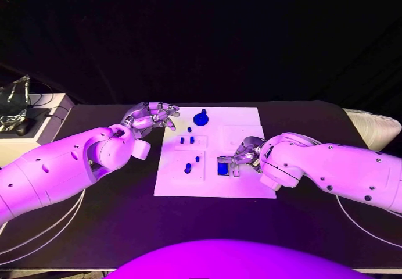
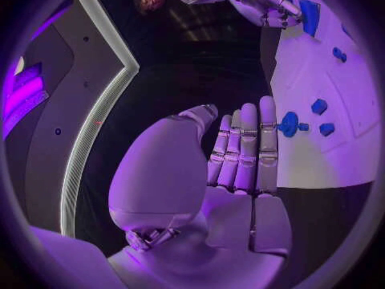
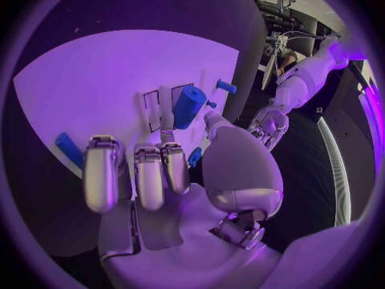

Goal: Assemble the parts on the task board

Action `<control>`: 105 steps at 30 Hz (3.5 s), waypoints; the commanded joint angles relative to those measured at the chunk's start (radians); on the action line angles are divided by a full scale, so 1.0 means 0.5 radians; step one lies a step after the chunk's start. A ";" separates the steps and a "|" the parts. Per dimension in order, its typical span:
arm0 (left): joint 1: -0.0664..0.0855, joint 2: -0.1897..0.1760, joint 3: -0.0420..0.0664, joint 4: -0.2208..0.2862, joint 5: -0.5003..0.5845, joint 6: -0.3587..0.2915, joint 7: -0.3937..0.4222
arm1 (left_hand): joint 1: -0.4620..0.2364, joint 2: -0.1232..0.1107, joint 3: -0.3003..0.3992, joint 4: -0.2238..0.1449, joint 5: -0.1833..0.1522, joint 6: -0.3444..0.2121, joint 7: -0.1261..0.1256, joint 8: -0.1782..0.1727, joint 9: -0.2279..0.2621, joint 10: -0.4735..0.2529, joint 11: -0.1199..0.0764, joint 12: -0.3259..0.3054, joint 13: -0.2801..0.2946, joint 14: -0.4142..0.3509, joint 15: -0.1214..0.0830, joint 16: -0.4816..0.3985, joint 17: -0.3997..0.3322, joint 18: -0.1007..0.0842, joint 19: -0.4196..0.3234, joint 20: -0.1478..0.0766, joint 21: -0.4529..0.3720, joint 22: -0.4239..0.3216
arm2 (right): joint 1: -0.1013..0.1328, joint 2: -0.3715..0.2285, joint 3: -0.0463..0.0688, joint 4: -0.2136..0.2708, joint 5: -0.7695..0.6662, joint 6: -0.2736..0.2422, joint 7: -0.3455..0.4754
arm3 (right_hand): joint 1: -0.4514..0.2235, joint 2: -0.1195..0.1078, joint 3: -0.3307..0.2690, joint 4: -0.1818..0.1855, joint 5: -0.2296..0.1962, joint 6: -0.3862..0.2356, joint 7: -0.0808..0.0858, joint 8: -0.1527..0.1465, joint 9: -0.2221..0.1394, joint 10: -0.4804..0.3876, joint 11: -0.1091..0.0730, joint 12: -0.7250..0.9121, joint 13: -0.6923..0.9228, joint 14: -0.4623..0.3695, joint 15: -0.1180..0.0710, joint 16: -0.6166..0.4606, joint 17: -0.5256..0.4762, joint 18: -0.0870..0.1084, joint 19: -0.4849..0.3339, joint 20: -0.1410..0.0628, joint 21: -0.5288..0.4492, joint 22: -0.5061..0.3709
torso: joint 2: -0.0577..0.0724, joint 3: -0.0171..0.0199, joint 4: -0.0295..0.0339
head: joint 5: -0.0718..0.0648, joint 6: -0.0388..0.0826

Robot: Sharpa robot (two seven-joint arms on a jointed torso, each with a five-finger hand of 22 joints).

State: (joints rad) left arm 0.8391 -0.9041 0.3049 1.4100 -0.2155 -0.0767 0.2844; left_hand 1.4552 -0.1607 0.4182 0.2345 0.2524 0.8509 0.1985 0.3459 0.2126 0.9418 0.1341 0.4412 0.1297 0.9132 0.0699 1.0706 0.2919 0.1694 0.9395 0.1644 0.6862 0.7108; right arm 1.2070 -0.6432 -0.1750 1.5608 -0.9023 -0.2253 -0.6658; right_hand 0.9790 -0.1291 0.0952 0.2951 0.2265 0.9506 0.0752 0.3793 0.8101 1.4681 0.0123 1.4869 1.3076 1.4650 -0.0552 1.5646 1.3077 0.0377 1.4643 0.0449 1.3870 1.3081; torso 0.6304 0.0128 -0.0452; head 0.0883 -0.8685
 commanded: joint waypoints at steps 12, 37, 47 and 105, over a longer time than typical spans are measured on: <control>-0.001 0.000 0.002 0.003 0.011 0.030 0.008 | -0.013 0.001 0.007 0.007 -0.004 -0.005 0.000 -0.007 -0.003 0.003 0.005 0.004 -0.002 0.000 0.005 -0.012 0.002 0.025 -0.016 0.005 -0.008 0.002 | -0.008 -0.060 0.000 0.053 -0.070 -0.035 0.111 | 0.087 0.035 -0.031 -0.010 0.019 0.000 0.003 0.023 0.016 0.056 -0.018 -0.011 0.358 0.205 -0.015 0.001 0.496 -0.013 0.156 -0.009 0.001 0.442 | 0.002 0.0031 0.001 | 0.002 0.001; -0.007 0.002 0.002 -0.003 0.011 0.037 0.006 | -0.017 0.000 0.010 0.004 -0.003 -0.009 0.001 -0.009 -0.004 0.000 0.006 0.003 -0.003 -0.001 0.006 -0.013 0.003 0.025 -0.016 0.006 -0.010 0.001 | -0.049 -0.165 0.002 0.152 -0.116 -0.058 0.374 | 0.549 0.059 0.065 -0.024 -0.024 0.109 -0.082 0.176 0.089 0.138 -0.092 0.078 0.446 0.210 -0.076 0.009 0.517 -0.032 0.174 -0.060 0.117 0.468 | 0.002 0.0044 0.003 | 0.000 -0.002; -0.008 0.001 0.002 -0.006 0.011 0.038 0.004 | -0.017 0.000 0.010 0.004 -0.003 -0.009 0.001 -0.009 -0.004 0.000 0.006 0.003 -0.003 -0.001 0.006 -0.013 0.003 0.025 -0.016 0.006 -0.010 0.001 | -0.075 -0.120 0.001 0.092 -0.181 -0.091 0.304 | 0.643 0.067 0.170 -0.024 -0.075 0.126 -0.096 0.174 0.068 0.148 -0.106 0.088 0.456 0.209 -0.088 0.008 0.515 -0.032 0.174 -0.073 0.120 0.468 | 0.001 0.0023 0.002 | 0.003 -0.008; -0.014 -0.002 0.002 -0.015 0.011 0.046 0.009 | -0.026 0.000 0.013 0.003 -0.004 -0.008 0.001 -0.007 -0.004 -0.001 0.007 0.005 -0.003 -0.002 0.007 -0.014 0.005 0.025 -0.016 0.007 -0.013 0.000 | -0.063 -0.316 0.024 0.133 -0.256 -0.137 0.400 | 0.584 -0.060 0.355 -0.014 -0.075 0.023 -0.024 0.040 -0.038 0.138 -0.049 0.067 0.445 0.209 -0.046 0.008 0.515 -0.037 0.177 -0.048 0.143 0.473 | -0.002 0.0023 -0.004 | -0.007 -0.008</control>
State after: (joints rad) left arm 0.8330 -0.9072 0.3049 1.4011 -0.2155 -0.0702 0.2784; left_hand 1.4553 -0.1606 0.4182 0.2345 0.2524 0.8509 0.1985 0.3459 0.2119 0.9418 0.1341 0.4412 0.1297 0.9132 0.0699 1.0706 0.2931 0.1694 0.9360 0.1679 0.6862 0.7105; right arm 1.1683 -0.7886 -0.1656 1.6252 -1.0560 -0.2932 -0.4897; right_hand 1.2774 -0.1597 0.2682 0.2853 0.1933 0.9669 0.0618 0.4046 0.7943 1.4655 -0.0169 1.5257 1.3077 1.4666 -0.0818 1.5646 1.3076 0.0377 1.4663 0.0158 1.4571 1.3073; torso 0.6303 0.0140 -0.0459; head 0.0882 -0.8727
